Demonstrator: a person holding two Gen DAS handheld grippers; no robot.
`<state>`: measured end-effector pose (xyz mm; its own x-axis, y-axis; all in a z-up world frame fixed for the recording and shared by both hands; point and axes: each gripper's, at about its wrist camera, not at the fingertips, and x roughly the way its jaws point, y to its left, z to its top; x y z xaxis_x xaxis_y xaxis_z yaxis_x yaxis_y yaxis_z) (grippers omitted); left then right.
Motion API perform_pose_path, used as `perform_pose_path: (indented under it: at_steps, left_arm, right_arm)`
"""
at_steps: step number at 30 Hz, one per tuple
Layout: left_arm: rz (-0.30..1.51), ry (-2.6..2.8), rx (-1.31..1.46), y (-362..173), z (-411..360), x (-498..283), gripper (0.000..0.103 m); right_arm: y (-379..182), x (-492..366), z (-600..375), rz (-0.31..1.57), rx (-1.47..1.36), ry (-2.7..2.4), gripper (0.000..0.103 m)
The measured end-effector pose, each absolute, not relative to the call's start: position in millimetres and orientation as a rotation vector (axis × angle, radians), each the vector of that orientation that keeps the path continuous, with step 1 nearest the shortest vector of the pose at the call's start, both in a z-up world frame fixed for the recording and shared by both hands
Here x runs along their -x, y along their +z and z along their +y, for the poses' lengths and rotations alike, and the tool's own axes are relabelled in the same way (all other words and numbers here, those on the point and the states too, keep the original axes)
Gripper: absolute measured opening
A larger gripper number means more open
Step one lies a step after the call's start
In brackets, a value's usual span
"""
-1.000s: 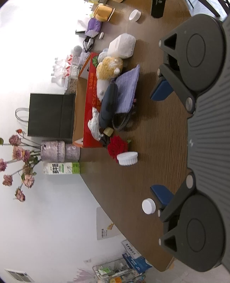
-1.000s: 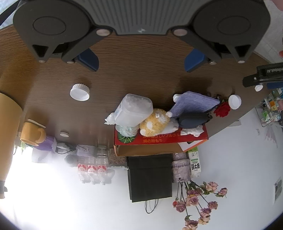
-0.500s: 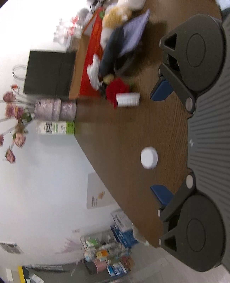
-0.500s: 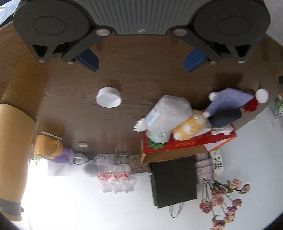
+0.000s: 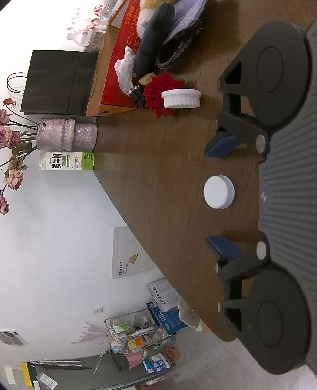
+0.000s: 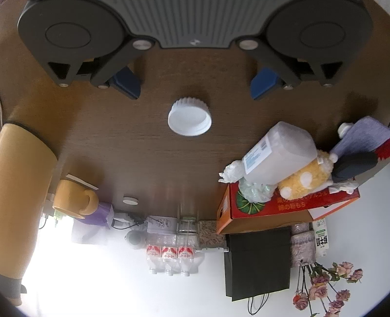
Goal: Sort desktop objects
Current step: 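Grasp the small white bottle cap with the left tool while the right tool grasps the larger white cap, then carry both caps into the cardboard box and open both tools to release them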
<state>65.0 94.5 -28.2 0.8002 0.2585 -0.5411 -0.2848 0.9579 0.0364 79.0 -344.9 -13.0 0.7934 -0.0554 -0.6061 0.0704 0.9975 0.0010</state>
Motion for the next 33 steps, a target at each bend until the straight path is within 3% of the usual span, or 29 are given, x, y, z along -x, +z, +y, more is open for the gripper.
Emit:
perform_pose_path:
  at_steps: [4, 8, 10, 13, 25, 33]
  left_arm:
    - [0.574, 0.273, 0.070, -27.7, 94.4, -66.0, 0.057]
    - [0.579, 0.255, 0.075, -26.0, 92.5, -66.7, 0.041]
    - [0.579, 0.246, 0.076, -25.2, 91.9, -67.0, 0.029]
    - [0.581, 0.238, 0.078, -24.7, 91.2, -67.8, 0.029]
    - [0.577, 0.204, 0.084, -15.7, 94.2, -75.8, 0.028]
    - [0.517, 0.146, 0.065, 28.3, 91.4, -101.7, 0.028]
  right_arm:
    - [-11.7, -87.4, -348.6, 0.646, -0.031, -0.061, 0.085]
    - [-9.7, -93.6, -350.3, 0.636, -0.036, -0.058, 0.065]
    - [-8.9, -96.1, -350.9, 0.633, -0.035, -0.056, 0.056]
    - [-7.0, -97.4, -350.6, 0.632, -0.037, -0.050, 0.039]
    - [4.3, -100.3, -339.3, 0.613, -0.022, -0.002, 0.039]
    - [36.8, -119.3, -328.2, 0.556, 0.003, 0.043, 0.039]
